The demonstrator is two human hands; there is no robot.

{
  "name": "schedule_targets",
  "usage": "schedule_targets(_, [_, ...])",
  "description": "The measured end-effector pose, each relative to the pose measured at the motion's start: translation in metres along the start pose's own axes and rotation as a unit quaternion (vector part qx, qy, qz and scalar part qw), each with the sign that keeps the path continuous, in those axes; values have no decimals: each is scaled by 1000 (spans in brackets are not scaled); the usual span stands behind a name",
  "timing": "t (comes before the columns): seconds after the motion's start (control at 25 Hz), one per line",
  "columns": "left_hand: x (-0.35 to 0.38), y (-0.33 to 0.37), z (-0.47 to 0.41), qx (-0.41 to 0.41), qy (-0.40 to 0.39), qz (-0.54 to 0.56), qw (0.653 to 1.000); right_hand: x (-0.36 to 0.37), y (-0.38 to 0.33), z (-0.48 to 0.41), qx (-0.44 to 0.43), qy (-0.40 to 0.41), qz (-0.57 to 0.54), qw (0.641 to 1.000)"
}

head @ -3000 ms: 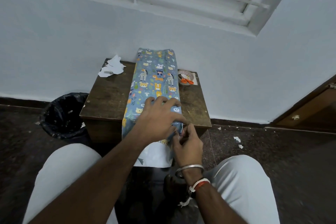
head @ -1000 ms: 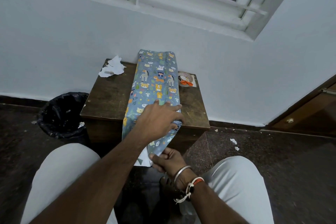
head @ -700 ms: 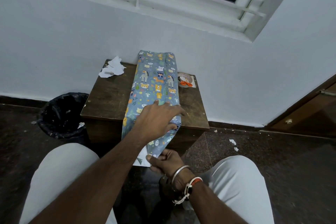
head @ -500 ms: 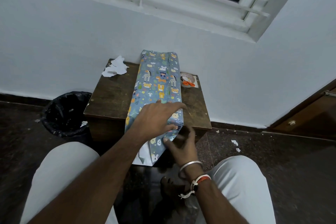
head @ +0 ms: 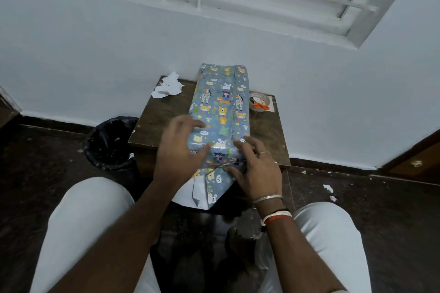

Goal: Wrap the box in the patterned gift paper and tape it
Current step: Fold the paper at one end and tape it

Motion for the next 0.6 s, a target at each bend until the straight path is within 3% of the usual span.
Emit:
schedule_targets(0.08, [-17, -32, 16, -154, 50, 12, 987, 0, -5, -3, 10, 7, 27, 1000])
schedule_targets(0.16, [-12, -47, 33, -242, -6, 10, 970, 0, -9, -5, 16, 15, 47, 999])
schedule_targets(0.24, [-2, -48, 44, -258, -55, 18, 964, 0, -13, -6, 16, 21, 62, 998])
schedule_targets(0.4, [4, -38, 45, -211, -39, -46, 976, 5, -14, -7, 6, 21, 19, 1000])
schedule_targets(0.6, [12, -31, 43, -228, -53, -54, 971, 7, -11, -7, -8, 25, -19, 999])
Point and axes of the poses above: each hand's wrist, its own z-axis away from the middle knuckle, its own x-axis out of the palm, y = z × x, the point moved 7 cm from there along -z, towards the middle knuckle, and after that the axes turned 11 degrees about -z, right-handed, at the moved point
